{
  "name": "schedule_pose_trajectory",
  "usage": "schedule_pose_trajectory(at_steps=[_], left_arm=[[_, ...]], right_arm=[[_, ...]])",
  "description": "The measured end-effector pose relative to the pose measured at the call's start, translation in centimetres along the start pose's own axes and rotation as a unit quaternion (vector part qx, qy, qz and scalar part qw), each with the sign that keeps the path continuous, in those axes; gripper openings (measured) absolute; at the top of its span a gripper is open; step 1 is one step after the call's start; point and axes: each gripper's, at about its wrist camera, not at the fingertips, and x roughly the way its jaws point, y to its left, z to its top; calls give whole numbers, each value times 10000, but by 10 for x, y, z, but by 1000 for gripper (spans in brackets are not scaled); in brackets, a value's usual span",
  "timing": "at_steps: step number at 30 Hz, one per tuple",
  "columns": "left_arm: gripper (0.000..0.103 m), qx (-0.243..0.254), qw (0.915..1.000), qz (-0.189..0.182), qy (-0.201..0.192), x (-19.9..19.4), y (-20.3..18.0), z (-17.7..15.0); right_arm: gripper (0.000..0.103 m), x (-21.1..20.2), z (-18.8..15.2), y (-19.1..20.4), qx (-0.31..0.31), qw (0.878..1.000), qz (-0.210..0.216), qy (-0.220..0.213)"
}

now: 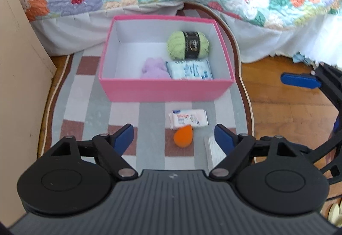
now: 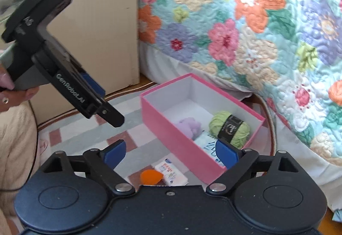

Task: Organize objects
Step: 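Withdraw the left tool up and away from the pink box, then move the left tool down to the clear plastic box of floss picks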

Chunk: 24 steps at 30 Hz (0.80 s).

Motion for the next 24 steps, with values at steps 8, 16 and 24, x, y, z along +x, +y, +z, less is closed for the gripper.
schedule_pose_trajectory(at_steps=[8, 16, 24], left_arm=[[96, 119, 9998, -73, 137, 12, -9, -32], [96, -7, 9995, 124, 285, 34, -11, -59], [96, -148, 9978, -344, 541, 56, -28, -84]], right_arm=[[93, -1, -31, 16, -461, 9978, 407, 260], [93, 8, -67, 26, -888, 9878, 1089, 673], [93, 30, -82, 44, -1619, 9764, 1008, 1011]])
